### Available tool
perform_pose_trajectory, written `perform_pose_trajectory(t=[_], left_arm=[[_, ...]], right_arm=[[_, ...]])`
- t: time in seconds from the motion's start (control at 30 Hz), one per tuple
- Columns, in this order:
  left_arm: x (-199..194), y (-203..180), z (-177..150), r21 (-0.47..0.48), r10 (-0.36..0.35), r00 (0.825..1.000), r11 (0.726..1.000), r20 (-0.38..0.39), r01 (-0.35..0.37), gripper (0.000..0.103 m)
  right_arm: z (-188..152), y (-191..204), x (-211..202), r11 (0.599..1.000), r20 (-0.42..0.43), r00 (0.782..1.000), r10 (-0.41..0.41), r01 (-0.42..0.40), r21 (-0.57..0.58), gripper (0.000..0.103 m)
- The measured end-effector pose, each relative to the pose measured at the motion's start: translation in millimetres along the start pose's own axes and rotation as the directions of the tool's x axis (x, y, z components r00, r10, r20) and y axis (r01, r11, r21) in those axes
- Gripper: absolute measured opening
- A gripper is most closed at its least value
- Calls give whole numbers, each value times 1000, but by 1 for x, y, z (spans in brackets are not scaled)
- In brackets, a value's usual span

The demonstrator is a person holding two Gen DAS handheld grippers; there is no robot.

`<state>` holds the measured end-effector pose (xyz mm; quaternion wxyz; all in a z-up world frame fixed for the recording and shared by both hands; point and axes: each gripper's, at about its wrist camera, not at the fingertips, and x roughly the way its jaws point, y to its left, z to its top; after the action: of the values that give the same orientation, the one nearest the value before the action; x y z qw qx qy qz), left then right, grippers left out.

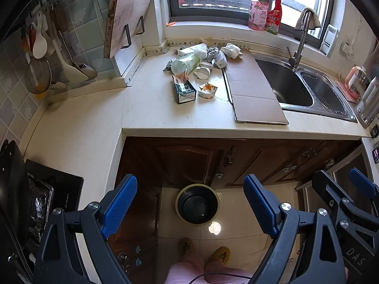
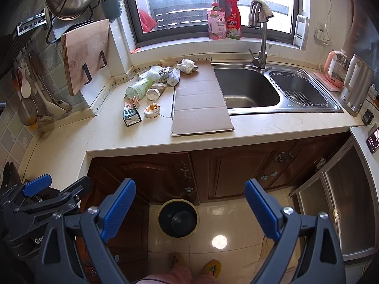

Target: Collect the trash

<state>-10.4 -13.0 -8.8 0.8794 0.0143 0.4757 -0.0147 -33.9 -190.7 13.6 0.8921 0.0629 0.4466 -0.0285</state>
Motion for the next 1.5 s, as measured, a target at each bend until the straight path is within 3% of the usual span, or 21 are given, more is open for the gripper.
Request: perform_pose_trajectory(t=[0.73, 1.3, 1.5], left_arm=[[-7, -3, -10, -3, 14, 1000, 1000, 1, -14, 90], [-13, -14, -21, -74, 31, 999, 997, -6, -32, 90], [-2, 0, -8, -97, 33, 999, 995, -23, -35, 90]], right_arm=[[1, -4, -4, 1000, -1, 1000, 8, -8, 0, 94], [-1, -16, -6, 996, -12, 998, 64, -64, -56, 94], [8, -14, 7, 993, -39, 994, 103, -105, -54, 94]])
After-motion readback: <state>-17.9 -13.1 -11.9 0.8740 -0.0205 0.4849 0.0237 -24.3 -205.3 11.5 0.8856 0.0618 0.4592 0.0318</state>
